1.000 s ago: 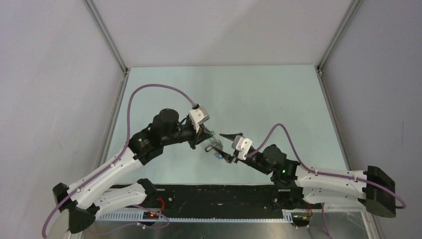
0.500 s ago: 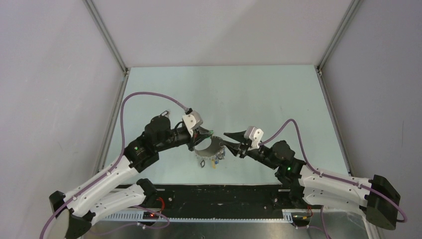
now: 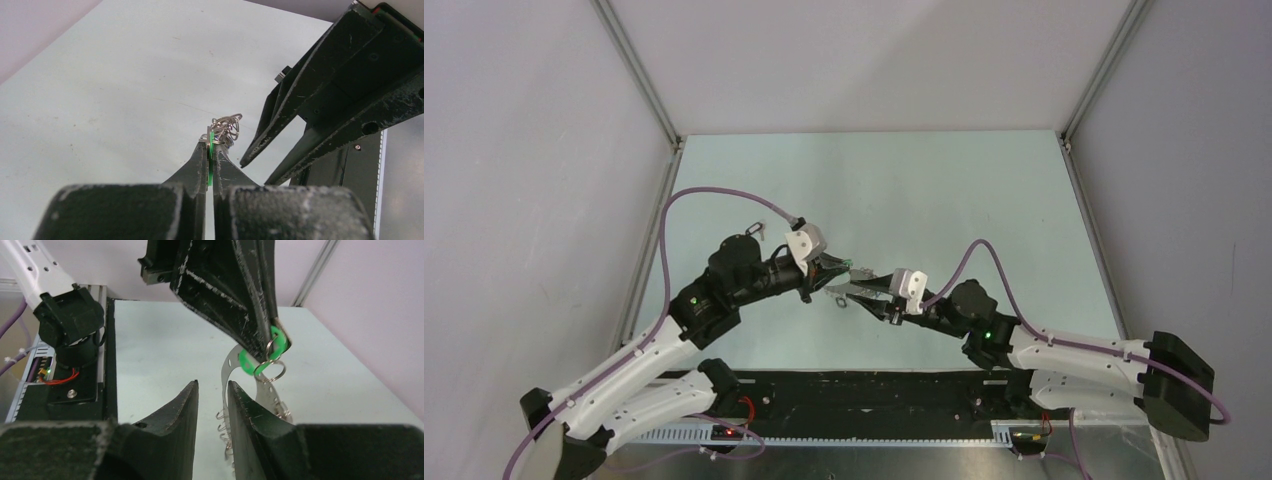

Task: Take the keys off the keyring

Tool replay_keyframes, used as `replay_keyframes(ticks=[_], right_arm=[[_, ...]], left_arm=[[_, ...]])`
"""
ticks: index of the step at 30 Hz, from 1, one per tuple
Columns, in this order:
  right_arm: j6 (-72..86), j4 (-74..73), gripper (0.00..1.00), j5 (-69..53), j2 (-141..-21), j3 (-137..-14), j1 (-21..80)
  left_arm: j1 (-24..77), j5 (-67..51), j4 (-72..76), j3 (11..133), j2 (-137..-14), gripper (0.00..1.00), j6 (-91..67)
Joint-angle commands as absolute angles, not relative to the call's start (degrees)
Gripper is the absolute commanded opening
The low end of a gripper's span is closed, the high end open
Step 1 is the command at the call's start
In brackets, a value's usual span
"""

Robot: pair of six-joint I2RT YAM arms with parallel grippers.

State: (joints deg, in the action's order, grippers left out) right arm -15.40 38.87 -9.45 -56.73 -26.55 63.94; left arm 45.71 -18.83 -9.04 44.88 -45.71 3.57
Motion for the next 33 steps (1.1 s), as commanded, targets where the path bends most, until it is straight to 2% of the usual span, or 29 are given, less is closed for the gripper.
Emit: replay_keyframes(ticks=[1, 19, 33], right_arm=[[-17.3, 44.5, 0.32, -6.4, -58.0, -29.5, 64.2], [-17.5, 46.8, 0.27, -1.9, -60.2, -30.8, 63.8], [-17.7, 44.7, 0.29, -1.4, -59.0, -30.8, 63.7]], left_arm=[[45.4, -20.3, -4.2, 45.0, -44.0, 0.0, 4.4], [45.5, -20.3, -3.5, 44.5, -43.7, 0.0, 3.8], [45.5, -18.8, -3.5, 44.3, -43.8, 0.0, 3.7]])
